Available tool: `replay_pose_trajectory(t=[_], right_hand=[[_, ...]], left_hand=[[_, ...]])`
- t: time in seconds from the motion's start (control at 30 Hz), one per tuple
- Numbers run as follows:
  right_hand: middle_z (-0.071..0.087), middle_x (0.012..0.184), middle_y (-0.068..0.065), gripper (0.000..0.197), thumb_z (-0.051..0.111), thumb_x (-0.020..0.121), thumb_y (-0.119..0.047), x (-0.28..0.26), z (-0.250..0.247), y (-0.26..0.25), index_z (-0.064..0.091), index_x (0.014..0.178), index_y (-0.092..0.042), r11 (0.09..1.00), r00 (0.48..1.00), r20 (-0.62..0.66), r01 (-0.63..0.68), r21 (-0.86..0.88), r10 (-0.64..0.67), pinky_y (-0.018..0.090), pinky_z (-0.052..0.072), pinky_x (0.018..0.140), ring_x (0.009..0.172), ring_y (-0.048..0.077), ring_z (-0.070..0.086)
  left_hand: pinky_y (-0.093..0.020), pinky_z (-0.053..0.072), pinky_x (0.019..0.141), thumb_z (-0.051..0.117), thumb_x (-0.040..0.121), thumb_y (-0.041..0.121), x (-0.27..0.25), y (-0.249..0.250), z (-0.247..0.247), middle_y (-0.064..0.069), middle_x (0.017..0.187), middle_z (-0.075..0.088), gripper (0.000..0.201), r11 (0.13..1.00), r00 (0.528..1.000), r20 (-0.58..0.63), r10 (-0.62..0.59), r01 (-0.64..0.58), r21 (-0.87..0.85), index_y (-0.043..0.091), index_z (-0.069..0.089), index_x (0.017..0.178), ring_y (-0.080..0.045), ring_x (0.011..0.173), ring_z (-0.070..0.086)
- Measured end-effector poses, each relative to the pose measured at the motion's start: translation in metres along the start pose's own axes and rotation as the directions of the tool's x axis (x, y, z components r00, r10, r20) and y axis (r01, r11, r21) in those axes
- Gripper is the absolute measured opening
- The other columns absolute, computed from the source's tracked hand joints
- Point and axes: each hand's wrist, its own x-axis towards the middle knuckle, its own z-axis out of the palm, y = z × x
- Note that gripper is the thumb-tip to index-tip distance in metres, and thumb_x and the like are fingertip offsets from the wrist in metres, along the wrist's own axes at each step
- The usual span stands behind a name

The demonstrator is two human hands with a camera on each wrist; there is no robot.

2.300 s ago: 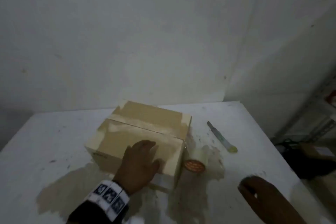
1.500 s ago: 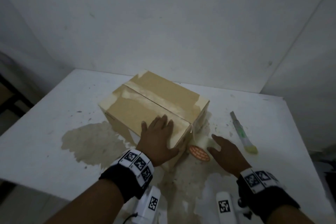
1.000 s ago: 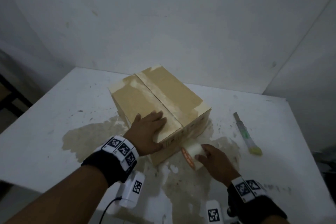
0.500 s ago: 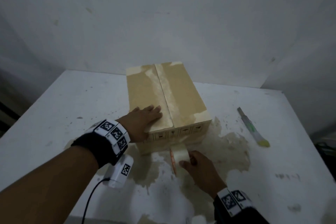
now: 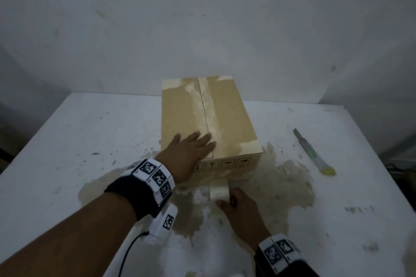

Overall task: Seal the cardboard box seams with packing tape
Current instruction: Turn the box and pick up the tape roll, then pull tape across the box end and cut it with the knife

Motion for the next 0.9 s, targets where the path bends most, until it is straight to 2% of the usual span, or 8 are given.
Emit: replay_pose_trajectory(t=[0.3,0.33,0.4,0.53,0.63,0.73,0.8,0.9], right_hand=[[0.061,0.076,-0.013,0.013,0.061,0.088,-0.029,0.001,-0.012,0.0,0.052,0.082,-0.036,0.999,0.995,0.093,0.034,-0.03,-0.031,0.004,0.044,0.056,0.066,-0.004,0.058],[0.065,0.082,-0.009,0.003,0.061,0.088,-0.031,0.0,-0.018,0.001,0.058,0.088,-0.031,0.999,0.994,0.109,0.034,-0.036,-0.03,0.007,0.047,0.061,0.075,0.0,0.061],[0.068,0.089,0.001,0.017,0.058,0.09,-0.029,0.006,-0.034,0.009,0.064,0.096,-0.014,0.993,0.994,0.091,0.061,-0.099,-0.052,0.015,0.048,0.073,0.086,0.014,0.064],[0.067,0.083,0.008,0.024,0.05,0.094,-0.019,0.032,-0.093,0.032,0.066,0.087,-0.004,0.946,0.99,-0.046,0.116,-0.301,-0.136,0.02,0.045,0.066,0.077,0.02,0.061],[0.067,0.082,0.02,0.028,0.048,0.093,-0.014,0.065,-0.143,0.056,0.066,0.082,0.005,0.91,0.981,-0.141,0.067,-0.408,-0.135,0.03,0.041,0.068,0.077,0.03,0.061],[0.068,0.108,0.024,0.024,0.052,0.092,-0.011,0.099,-0.185,0.086,0.068,0.101,0.006,0.878,0.981,-0.176,-0.008,-0.479,-0.087,0.032,0.045,0.084,0.101,0.034,0.062],[0.056,0.132,0.022,0.034,0.055,0.091,-0.014,0.117,-0.203,0.102,0.058,0.121,0.002,0.871,0.981,-0.19,-0.129,-0.473,0.042,0.033,0.04,0.1,0.119,0.034,0.053],[0.039,0.144,0.022,0.05,0.053,0.091,-0.015,0.135,-0.217,0.118,0.039,0.137,0.0,0.843,0.96,-0.199,-0.269,-0.466,0.196,0.034,0.037,0.104,0.128,0.034,0.043]], left_hand=[[-0.062,0.002,0.112,0.051,0.083,0.01,0.003,0.022,0.012,0.005,0.159,0.007,0.07,0.984,0.982,-0.115,-0.149,0.136,-0.117,0.026,0.021,0.143,-0.018,0.145,-0.001],[-0.063,0.004,0.112,0.052,0.082,0.013,0.005,0.025,0.011,0.004,0.158,0.011,0.067,0.98,0.98,-0.114,-0.164,0.149,-0.129,0.026,0.025,0.142,-0.018,0.145,0.002],[-0.065,0.008,0.11,0.05,0.08,0.021,0.009,0.03,0.006,0.002,0.155,0.02,0.058,0.971,0.974,-0.115,-0.194,0.174,-0.167,0.023,0.035,0.136,-0.02,0.144,0.01],[-0.058,0.027,0.099,0.035,0.073,0.041,0.021,0.038,0.0,-0.002,0.129,0.051,0.051,0.933,0.932,-0.2,-0.302,0.246,-0.263,0.02,0.052,0.116,-0.028,0.121,0.045],[-0.059,0.032,0.094,0.031,0.078,0.049,0.029,0.042,0.01,-0.003,0.12,0.056,0.052,0.921,0.885,-0.288,-0.366,0.302,-0.246,0.026,0.053,0.119,-0.031,0.109,0.051],[-0.059,0.032,0.092,0.03,0.076,0.05,0.035,0.047,0.021,-0.007,0.116,0.058,0.055,0.914,0.844,-0.362,-0.395,0.323,-0.244,0.025,0.06,0.115,-0.034,0.105,0.053],[-0.06,0.03,0.091,0.032,0.076,0.048,0.036,0.048,0.024,-0.011,0.117,0.058,0.055,0.912,0.831,-0.386,-0.4,0.32,-0.255,0.022,0.062,0.113,-0.035,0.108,0.053],[-0.062,0.024,0.096,0.031,0.076,0.049,0.038,0.049,0.025,-0.013,0.129,0.052,0.057,0.893,0.817,-0.38,-0.434,0.335,-0.301,0.021,0.061,0.116,-0.032,0.12,0.047]])
